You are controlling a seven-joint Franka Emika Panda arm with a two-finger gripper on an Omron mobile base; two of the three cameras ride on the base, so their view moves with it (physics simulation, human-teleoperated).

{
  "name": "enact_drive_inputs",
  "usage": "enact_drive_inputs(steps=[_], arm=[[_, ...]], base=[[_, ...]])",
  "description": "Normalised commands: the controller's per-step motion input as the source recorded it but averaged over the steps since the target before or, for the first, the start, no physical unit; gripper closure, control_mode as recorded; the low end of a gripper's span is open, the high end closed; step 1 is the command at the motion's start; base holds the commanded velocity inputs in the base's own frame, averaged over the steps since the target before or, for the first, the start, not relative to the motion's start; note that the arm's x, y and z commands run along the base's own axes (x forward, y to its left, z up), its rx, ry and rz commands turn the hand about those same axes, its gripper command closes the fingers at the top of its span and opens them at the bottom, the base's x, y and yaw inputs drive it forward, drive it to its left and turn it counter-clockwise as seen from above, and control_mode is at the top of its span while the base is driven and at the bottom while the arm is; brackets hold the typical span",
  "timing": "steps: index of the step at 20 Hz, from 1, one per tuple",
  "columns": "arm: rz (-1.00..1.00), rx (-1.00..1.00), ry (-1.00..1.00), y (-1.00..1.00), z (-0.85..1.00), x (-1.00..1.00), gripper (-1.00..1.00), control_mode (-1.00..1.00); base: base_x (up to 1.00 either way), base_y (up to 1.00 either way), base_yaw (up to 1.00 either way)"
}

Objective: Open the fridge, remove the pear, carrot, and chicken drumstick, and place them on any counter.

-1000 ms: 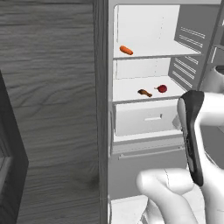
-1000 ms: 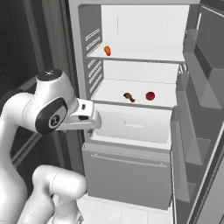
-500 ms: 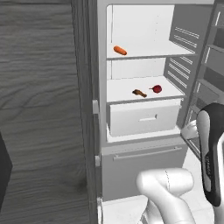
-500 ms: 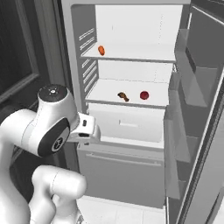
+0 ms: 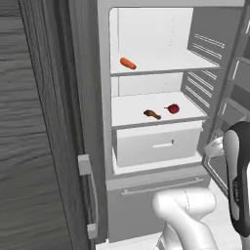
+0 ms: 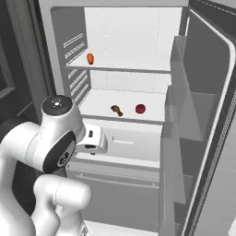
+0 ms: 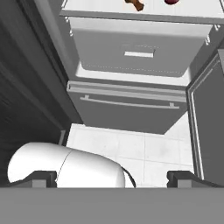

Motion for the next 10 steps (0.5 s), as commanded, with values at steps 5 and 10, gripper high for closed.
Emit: enact_drive_inputs(steps=[5, 10], arm=[[0.0, 0.0, 0.0, 0.0, 0.0, 0.0, -1.0, 1.0], [0.0, 0.0, 0.0, 0.0, 0.0, 0.0, -1.0, 1.0]], base=[[0.96, 0.5, -0.05], [0.57, 0.34, -0.05]])
